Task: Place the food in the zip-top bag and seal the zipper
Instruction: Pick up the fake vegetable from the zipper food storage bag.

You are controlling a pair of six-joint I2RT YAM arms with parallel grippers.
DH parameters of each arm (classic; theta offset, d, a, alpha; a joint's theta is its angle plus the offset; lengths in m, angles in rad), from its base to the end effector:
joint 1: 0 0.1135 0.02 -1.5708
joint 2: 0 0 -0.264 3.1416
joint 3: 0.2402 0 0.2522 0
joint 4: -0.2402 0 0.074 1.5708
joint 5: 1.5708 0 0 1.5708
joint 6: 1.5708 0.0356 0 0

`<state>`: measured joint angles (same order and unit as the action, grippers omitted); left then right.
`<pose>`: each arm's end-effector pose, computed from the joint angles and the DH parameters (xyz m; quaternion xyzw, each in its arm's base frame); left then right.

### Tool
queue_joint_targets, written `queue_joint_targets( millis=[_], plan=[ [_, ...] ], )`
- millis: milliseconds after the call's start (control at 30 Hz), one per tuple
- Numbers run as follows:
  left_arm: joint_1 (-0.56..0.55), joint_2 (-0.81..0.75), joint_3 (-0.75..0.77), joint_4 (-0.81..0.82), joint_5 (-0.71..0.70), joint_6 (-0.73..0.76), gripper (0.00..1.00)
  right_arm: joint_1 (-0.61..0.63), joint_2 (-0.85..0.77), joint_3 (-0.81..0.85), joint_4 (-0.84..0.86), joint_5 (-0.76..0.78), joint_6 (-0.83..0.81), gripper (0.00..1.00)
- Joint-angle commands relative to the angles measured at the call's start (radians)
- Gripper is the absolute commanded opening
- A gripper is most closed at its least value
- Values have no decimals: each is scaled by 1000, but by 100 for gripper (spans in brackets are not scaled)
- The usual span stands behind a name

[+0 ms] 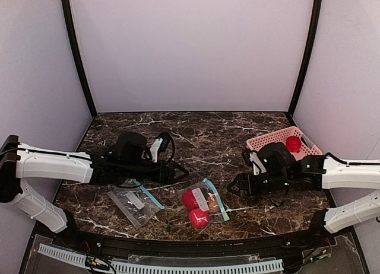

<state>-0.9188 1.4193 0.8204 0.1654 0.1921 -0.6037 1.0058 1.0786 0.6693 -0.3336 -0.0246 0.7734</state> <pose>0.1858 -0.2546 0.2402 0.1826 0.8203 -0.4283 0.3323 0.1195 0.1901 0.2296 -0.1110 0.9087 0.3195 0.2445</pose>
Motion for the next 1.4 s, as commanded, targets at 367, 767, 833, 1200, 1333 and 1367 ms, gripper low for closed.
queue_joint_targets(
  millis=[367,767,833,1200,1333,1367],
  plan=[
    [-23,23,-245,207,114,-268,84,-94,304,24,150,-62,-42,74],
    [-33,153,-192,260,166,-272,63,-111,393,20,288,-141,10,79],
    [-32,163,-184,261,164,-272,62,-111,400,19,315,-163,11,80],
    [-32,186,-181,275,165,-278,56,-107,487,67,344,-257,-13,84],
    [-33,186,-181,275,165,-277,55,-88,513,101,280,-240,-36,84],
    [-33,187,-181,276,165,-277,55,-79,520,106,265,-238,-40,84]
  ],
)
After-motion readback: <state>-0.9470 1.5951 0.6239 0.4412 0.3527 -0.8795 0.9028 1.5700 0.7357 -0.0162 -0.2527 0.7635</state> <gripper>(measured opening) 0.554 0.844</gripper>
